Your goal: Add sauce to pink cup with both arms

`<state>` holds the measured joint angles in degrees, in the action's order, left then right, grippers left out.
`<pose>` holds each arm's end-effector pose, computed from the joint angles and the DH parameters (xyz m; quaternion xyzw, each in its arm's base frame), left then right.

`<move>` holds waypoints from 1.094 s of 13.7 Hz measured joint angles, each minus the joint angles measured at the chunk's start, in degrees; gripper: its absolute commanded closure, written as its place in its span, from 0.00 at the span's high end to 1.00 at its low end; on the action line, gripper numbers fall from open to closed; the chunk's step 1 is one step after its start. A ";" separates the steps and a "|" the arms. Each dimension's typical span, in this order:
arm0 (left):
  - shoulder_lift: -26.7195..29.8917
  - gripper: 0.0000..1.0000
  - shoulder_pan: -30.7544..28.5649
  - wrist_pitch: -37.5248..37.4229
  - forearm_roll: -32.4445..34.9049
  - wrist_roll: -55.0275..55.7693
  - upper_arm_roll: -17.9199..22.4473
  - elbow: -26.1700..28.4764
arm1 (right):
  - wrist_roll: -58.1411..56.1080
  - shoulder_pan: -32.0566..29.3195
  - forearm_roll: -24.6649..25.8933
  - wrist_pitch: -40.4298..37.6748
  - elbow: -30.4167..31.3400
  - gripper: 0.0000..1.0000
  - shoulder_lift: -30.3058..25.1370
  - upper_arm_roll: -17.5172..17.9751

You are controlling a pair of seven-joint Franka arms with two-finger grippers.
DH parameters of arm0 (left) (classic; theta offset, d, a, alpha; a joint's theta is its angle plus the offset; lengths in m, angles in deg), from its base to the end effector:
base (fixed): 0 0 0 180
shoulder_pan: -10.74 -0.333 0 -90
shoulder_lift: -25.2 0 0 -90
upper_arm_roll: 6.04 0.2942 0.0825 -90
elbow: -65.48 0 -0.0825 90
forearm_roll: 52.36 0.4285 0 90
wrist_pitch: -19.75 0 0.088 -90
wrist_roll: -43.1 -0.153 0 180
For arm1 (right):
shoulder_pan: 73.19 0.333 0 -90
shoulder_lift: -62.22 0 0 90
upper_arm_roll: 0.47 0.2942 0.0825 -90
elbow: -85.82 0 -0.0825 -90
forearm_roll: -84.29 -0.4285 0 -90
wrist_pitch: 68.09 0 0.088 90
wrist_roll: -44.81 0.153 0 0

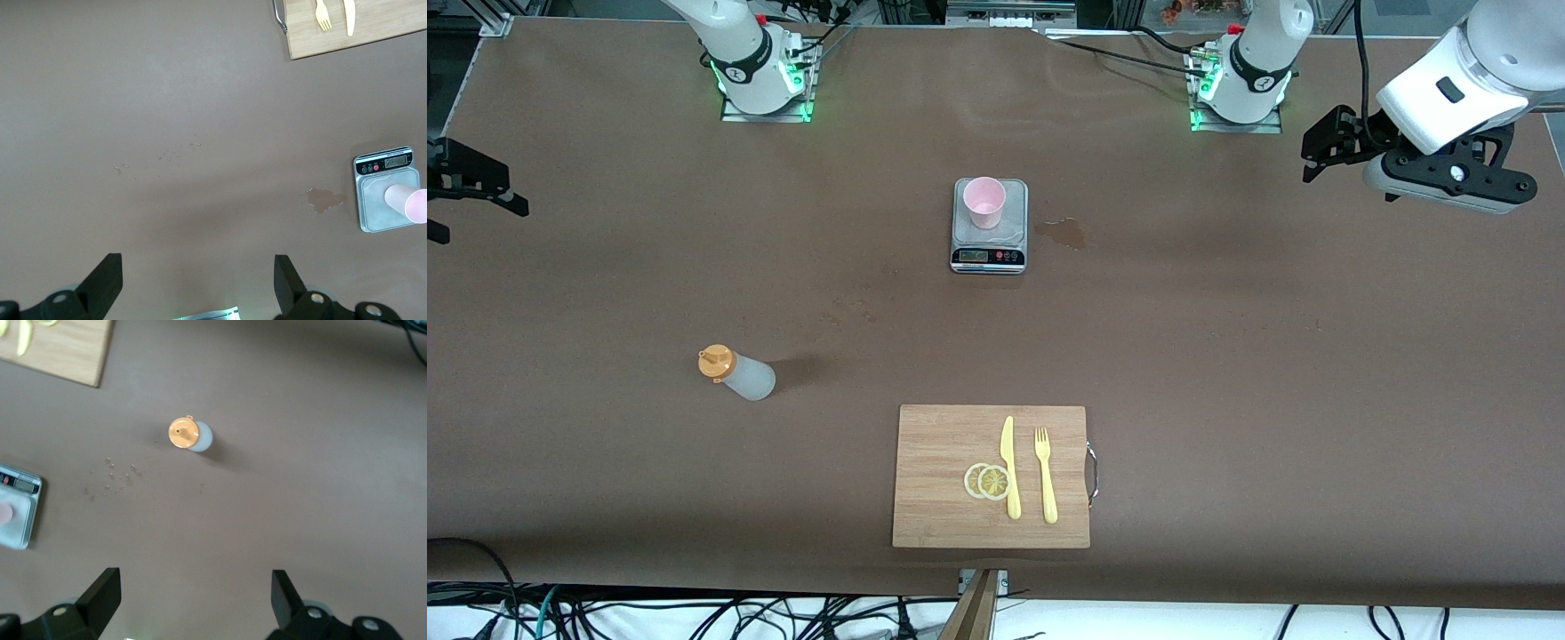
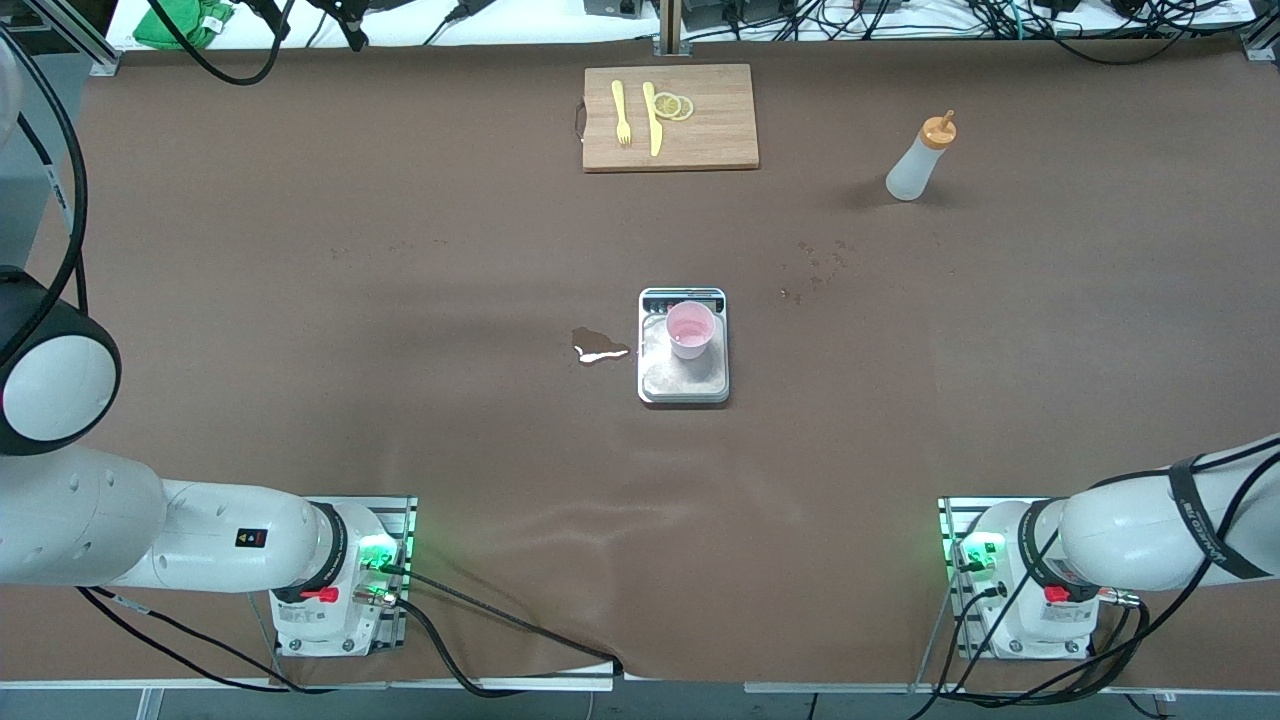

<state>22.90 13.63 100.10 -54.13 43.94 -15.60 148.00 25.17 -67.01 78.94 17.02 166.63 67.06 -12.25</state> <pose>0.5746 -0.1303 0.5855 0.9937 -0.1031 -0.0406 0.0140 0.6131 -0.0404 0.5816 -0.9913 -0.1262 -0.0045 0.0378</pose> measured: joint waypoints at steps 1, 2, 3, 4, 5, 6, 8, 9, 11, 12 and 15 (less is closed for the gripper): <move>-0.03 1.00 0.00 0.07 -0.05 -0.02 -0.01 0.00 | 3.06 0.52 1.61 1.18 2.24 1.00 -1.86 1.05; -0.08 1.00 0.00 0.42 -0.05 -0.02 0.00 0.01 | 5.14 0.91 2.42 2.48 4.79 1.00 -3.83 2.01; -0.17 1.00 0.00 1.20 -0.08 -0.02 0.00 0.01 | 6.42 1.16 2.88 3.34 7.11 1.00 -5.67 2.79; -0.25 1.00 0.00 1.90 -0.11 -0.02 0.00 0.01 | 6.92 1.24 3.14 3.87 8.76 1.00 -7.04 3.32; -0.32 1.00 0.00 2.29 -0.12 -0.02 0.01 0.01 | 7.11 1.18 3.47 4.21 9.82 1.00 -7.95 3.82; -0.45 1.00 0.00 2.47 -0.13 -0.02 0.01 0.03 | 7.24 0.89 4.04 4.41 10.44 1.00 -8.48 4.57; -1.61 1.00 0.00 2.73 -0.13 -0.02 0.06 0.06 | 7.76 -0.52 5.06 4.52 11.01 1.00 -8.68 6.84; -2.41 1.00 0.00 2.97 -0.14 -0.02 0.06 0.06 | 7.82 -1.15 5.18 4.52 11.28 1.00 -8.70 7.62; -3.38 1.00 0.00 3.18 -0.17 0.03 0.07 0.02 | 7.81 -1.83 5.25 4.45 11.40 1.00 -9.02 8.06; -3.48 1.00 0.00 3.21 -0.17 0.03 0.09 0.01 | 7.71 -2.17 5.31 4.30 11.41 1.00 -9.40 8.06; -3.47 1.00 -0.03 4.09 -0.17 0.24 0.39 -0.21 | 7.62 -2.29 5.44 3.89 11.42 1.00 -10.43 7.78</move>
<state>19.43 13.60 104.19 -54.29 44.19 -15.21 147.79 32.78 -69.30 84.38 20.91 178.05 56.63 -4.47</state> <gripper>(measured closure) 0.000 0.000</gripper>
